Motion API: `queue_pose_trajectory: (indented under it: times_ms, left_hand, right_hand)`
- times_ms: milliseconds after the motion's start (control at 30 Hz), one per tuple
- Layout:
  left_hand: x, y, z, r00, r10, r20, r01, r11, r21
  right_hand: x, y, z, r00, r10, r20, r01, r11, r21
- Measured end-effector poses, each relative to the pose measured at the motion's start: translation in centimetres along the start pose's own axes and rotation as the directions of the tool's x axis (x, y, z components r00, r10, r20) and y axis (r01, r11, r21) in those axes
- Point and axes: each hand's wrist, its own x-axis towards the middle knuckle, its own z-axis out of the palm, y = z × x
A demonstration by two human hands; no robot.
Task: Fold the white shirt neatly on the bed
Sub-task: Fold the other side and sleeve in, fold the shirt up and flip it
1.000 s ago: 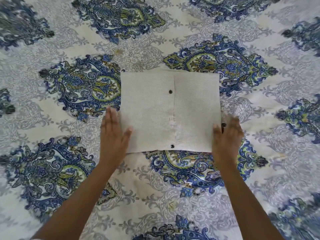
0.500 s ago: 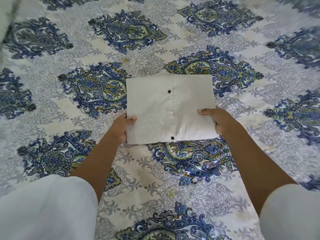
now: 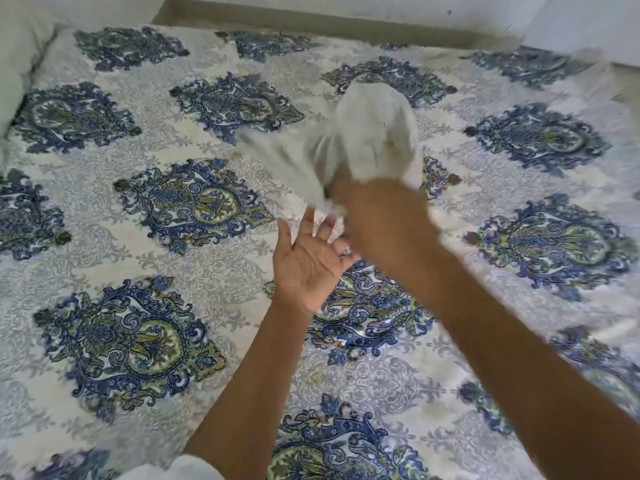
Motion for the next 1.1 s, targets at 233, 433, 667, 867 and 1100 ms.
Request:
queue_pose_trajectory:
  times_ms: [233, 433, 667, 867, 1100]
  left_hand:
    - [-8.2, -2.3, -14.3, 0.986, -0.137, -0.096, 0.134, 0.990, -0.033]
    - [-11.6, -3.3, -14.4, 0.816, -0.052, -0.575, -0.017, 0.993, -0.114]
    - [-10.2, -7.5, -13.5, 0.660, 0.237, -0.712, 0.077, 0.922, 0.379]
    - [-10.4, -5.0, -13.3, 0.599, 0.249, -0.761, 0.223, 0.861, 0.457]
    - [-15.5, 7.5, -14.1, 0.771, -0.013, -0.637, 0.474, 0.680, 0.559]
  right_hand:
    - [-10.6, -7.5, 18.1, 0.889, 0.034, 0.456, -0.016, 0.999, -0.043]
    - [-10.9, -5.8, 20.0, 0.807, -0.127, 0.577, -0.050, 0.959, 0.280]
    - [-2.2, 10.6, 20.6, 0.714, 0.559, 0.422, -0.695, 0.637, 0.333]
    - [-3.0, 12.9, 19.8, 0.649, 0.342, 0.680, -0.747, 0.458, 0.482]
    - [-11.8, 6.6, 17.6, 0.423, 0.073, 0.903, -0.864, 0.334, 0.378]
